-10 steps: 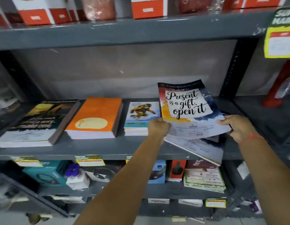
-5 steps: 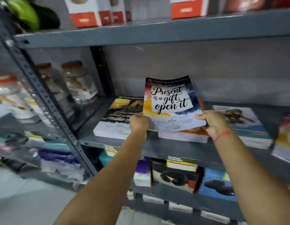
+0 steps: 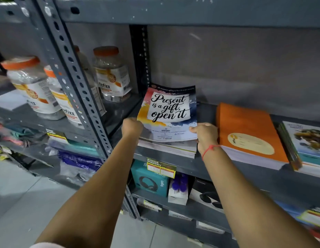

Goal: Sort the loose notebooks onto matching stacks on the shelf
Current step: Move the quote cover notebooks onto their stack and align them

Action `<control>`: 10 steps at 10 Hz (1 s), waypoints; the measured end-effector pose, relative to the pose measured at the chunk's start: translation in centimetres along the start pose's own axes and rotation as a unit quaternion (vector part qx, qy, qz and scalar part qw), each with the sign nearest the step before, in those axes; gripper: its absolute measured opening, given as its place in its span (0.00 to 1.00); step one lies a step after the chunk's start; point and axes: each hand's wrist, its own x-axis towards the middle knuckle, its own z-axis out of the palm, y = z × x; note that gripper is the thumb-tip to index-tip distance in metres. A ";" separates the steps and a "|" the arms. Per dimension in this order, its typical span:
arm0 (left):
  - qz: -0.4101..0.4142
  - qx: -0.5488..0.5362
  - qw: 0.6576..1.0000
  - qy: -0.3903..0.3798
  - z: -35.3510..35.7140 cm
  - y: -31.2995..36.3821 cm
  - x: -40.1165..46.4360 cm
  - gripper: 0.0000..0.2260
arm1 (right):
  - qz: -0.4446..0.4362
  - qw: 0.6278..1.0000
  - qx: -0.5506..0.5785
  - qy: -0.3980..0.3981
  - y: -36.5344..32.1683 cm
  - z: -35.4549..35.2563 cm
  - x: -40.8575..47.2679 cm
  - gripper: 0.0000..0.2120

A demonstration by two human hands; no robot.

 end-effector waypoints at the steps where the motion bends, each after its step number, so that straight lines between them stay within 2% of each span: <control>1: 0.115 0.418 0.898 -0.075 -0.5 -0.9 1.1 0.18 | -0.005 1.000 -0.005 0.002 1.2 0.7 1.1 0.15; 2: 0.146 0.407 0.901 -0.045 0.0 -1.2 1.7 0.18 | -0.004 1.000 -0.019 0.017 1.4 0.9 1.5 0.14; 3: 0.039 0.128 0.991 -0.020 0.6 -1.2 2.6 0.15 | -0.007 0.999 -0.028 0.027 1.5 0.9 1.8 0.14; 5: 0.079 0.207 0.973 -0.059 1.1 -0.9 2.7 0.13 | -0.002 0.998 -0.054 0.043 1.4 0.9 2.1 0.12; 6: 0.057 0.214 0.973 -0.067 1.2 -0.9 2.8 0.13 | -0.004 0.998 -0.055 0.044 1.9 0.8 1.9 0.08; 8: 0.057 0.247 0.967 -0.032 1.6 -0.9 2.1 0.14 | -0.008 0.997 -0.033 0.069 3.0 0.2 1.5 0.06; 10: 0.018 0.322 0.946 0.000 1.9 -1.2 1.4 0.15 | -0.009 0.997 -0.019 0.077 3.4 0.2 1.1 0.07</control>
